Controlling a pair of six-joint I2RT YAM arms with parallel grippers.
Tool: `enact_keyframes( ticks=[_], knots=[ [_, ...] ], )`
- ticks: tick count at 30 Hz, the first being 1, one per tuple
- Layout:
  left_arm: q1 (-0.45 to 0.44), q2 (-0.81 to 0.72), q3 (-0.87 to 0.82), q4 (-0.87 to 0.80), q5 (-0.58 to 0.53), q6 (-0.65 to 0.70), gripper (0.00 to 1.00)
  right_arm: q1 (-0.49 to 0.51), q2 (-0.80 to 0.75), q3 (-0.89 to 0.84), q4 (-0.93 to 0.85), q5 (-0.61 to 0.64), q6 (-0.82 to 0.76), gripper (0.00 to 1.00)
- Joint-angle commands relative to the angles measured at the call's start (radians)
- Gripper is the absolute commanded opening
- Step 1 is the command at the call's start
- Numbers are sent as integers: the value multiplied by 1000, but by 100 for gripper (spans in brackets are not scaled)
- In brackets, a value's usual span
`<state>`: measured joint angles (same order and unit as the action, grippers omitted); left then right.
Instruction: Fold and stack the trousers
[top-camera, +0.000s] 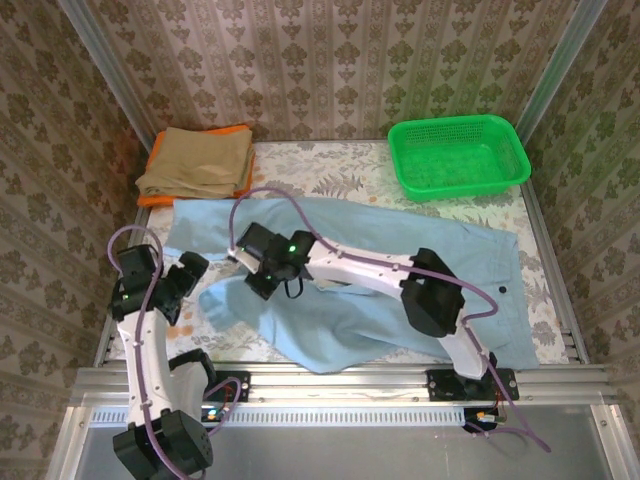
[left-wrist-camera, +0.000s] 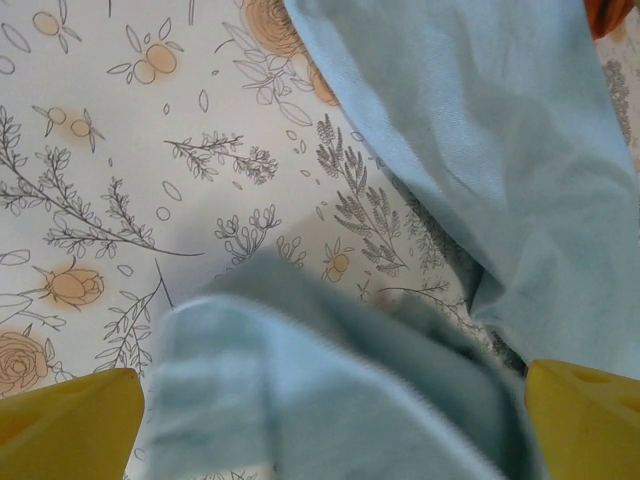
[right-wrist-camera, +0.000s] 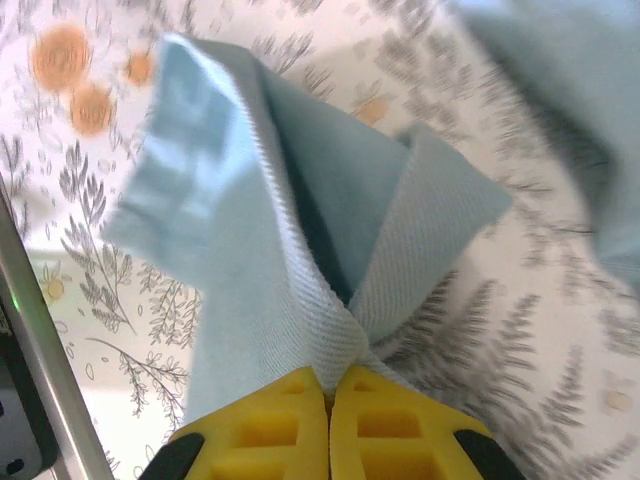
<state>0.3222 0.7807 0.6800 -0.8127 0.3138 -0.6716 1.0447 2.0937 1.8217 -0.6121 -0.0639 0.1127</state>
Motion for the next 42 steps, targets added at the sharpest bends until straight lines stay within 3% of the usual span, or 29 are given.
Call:
enact_keyframes(
  ticks=[1, 4, 9, 11, 13, 17, 24, 26, 29, 33, 34, 37, 38, 42],
  knots=[
    [-2, 24, 44, 27, 30, 36, 98, -114, -36, -15, 15, 40, 55, 9],
    [-39, 62, 50, 46, 24, 32, 98, -234, 19, -10, 15, -34, 106, 10],
    [-218, 123, -19, 135, -61, -45, 99, -385, 131, -12, 45, -67, 159, 16],
    [-293, 157, -51, 185, -94, -92, 99, -421, 157, 19, 23, -81, 182, 31],
    [-370, 188, -59, 208, -144, -121, 100, -438, 155, 33, 23, -78, 187, 29],
    [-478, 215, -63, 288, -192, -114, 100, -439, 158, 88, -15, -72, 180, 40],
    [-504, 372, -2, 370, -252, -69, 96, -417, 72, 46, -16, -48, 182, 41],
    [-519, 443, -10, 438, -225, -73, 86, -410, 8, -9, 1, -34, 189, 41],
    [-524, 505, -57, 661, -143, -106, 58, -403, -84, -109, 32, -22, 204, 42],
    [-572, 560, -36, 776, -134, -98, 52, -402, -180, -242, 60, -5, 221, 41],
    [-578, 576, -31, 794, -129, -100, 46, -402, -200, -280, 65, -4, 230, 41],
    [-583, 619, -22, 812, -117, -99, 8, -402, -274, -396, 69, 19, 258, 40],
    [-586, 622, -14, 794, -119, -90, 0, -404, -302, -430, 70, 34, 267, 40],
    [-595, 552, 65, 566, -163, -51, 0, -416, -395, -541, 60, 84, 301, 41]
  ],
)
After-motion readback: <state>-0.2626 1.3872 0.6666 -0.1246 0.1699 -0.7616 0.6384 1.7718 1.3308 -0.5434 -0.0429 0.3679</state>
